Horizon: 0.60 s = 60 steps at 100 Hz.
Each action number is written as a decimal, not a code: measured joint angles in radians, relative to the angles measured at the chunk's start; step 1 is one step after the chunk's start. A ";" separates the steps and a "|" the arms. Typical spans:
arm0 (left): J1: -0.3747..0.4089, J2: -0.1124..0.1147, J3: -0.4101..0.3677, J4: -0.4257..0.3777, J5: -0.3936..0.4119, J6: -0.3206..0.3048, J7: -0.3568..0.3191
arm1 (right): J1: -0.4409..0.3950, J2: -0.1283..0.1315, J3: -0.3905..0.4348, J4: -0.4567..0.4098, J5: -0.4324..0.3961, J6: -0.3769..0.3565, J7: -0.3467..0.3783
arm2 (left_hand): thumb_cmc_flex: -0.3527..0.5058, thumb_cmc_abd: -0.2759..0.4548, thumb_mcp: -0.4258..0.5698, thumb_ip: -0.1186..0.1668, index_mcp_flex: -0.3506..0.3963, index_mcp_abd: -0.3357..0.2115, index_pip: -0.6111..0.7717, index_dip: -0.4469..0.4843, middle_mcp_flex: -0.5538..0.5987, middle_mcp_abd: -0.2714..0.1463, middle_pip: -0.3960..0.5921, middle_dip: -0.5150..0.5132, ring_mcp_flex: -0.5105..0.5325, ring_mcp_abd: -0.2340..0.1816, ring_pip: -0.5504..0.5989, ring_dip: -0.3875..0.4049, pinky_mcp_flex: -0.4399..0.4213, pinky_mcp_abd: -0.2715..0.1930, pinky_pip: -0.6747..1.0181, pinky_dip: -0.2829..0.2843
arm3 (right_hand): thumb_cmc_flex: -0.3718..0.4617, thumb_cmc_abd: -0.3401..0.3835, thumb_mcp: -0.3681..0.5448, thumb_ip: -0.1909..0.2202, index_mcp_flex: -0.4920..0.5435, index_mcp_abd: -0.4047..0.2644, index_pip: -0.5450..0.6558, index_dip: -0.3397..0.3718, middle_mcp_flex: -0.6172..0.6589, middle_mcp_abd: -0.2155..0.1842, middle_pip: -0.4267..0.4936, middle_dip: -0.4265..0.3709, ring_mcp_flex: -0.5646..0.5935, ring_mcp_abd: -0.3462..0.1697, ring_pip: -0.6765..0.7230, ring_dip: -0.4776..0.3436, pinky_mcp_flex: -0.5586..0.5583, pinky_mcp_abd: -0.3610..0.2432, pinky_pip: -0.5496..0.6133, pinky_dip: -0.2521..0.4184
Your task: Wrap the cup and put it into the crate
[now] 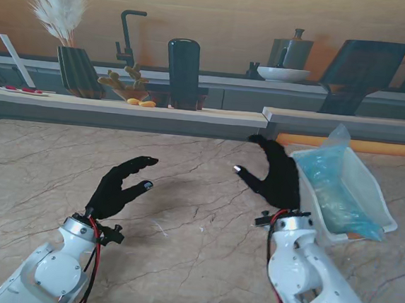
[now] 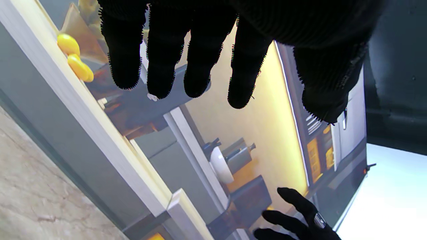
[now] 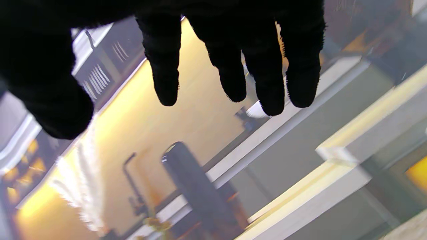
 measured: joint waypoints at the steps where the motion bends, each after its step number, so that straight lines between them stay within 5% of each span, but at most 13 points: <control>1: 0.000 0.000 -0.002 0.000 -0.006 -0.002 -0.010 | -0.001 -0.003 -0.003 0.004 0.005 -0.014 0.000 | -0.010 -0.001 0.000 0.000 0.000 0.000 0.000 0.000 0.000 0.000 0.000 0.000 0.000 0.000 0.000 0.000 0.000 0.000 0.000 0.000 | 0.000 -0.001 0.004 0.000 0.000 0.000 0.006 -0.004 0.000 -0.001 -0.006 -0.001 0.000 0.001 -0.004 -0.003 0.000 0.002 -0.007 -0.002; 11: 0.004 0.002 -0.015 -0.001 -0.008 -0.036 -0.059 | -0.011 -0.018 -0.021 0.042 0.065 -0.188 0.019 | -0.036 -0.044 0.000 0.000 -0.027 0.000 -0.004 -0.001 -0.010 -0.001 -0.009 0.000 -0.004 0.000 -0.014 -0.006 0.000 0.023 -0.030 0.000 | 0.034 -0.040 0.001 0.001 -0.001 0.036 0.012 -0.027 0.010 -0.015 -0.021 -0.002 0.000 -0.032 -0.036 -0.015 0.002 0.003 -0.054 -0.004; 27: 0.011 0.006 -0.019 0.000 0.035 -0.117 -0.031 | -0.015 -0.040 -0.060 0.109 0.059 -0.329 -0.090 | -0.049 -0.093 0.001 0.000 -0.055 0.000 -0.024 -0.002 -0.031 -0.012 -0.020 -0.001 -0.014 -0.001 -0.039 -0.008 -0.001 0.025 -0.077 0.000 | 0.064 -0.103 0.010 0.001 0.015 0.168 0.002 -0.065 0.053 -0.019 -0.005 0.013 0.070 -0.078 -0.005 0.025 0.066 -0.035 -0.073 0.054; 36: 0.015 0.005 -0.020 0.002 0.064 -0.147 0.006 | -0.028 -0.048 -0.038 0.117 0.040 -0.446 -0.063 | -0.049 -0.107 0.002 0.000 -0.067 0.000 -0.028 -0.003 -0.050 -0.012 -0.021 -0.008 -0.015 -0.001 -0.050 -0.008 0.003 0.025 -0.106 0.000 | 0.056 -0.103 0.008 0.001 0.015 0.174 -0.003 -0.068 0.053 -0.032 0.002 0.013 0.070 -0.100 0.000 0.031 0.088 -0.063 -0.079 0.064; 60: 0.063 -0.004 -0.053 -0.021 0.197 -0.173 0.097 | -0.087 -0.054 -0.016 0.081 0.088 -0.532 -0.018 | -0.049 -0.130 0.003 0.000 -0.084 0.001 -0.028 -0.003 -0.051 -0.012 -0.021 -0.009 -0.015 -0.010 -0.052 -0.008 0.025 0.014 -0.149 0.002 | 0.041 -0.112 0.015 0.000 0.011 0.167 -0.027 -0.067 0.053 -0.048 -0.020 -0.001 0.068 -0.105 -0.049 0.008 0.063 -0.073 -0.159 0.065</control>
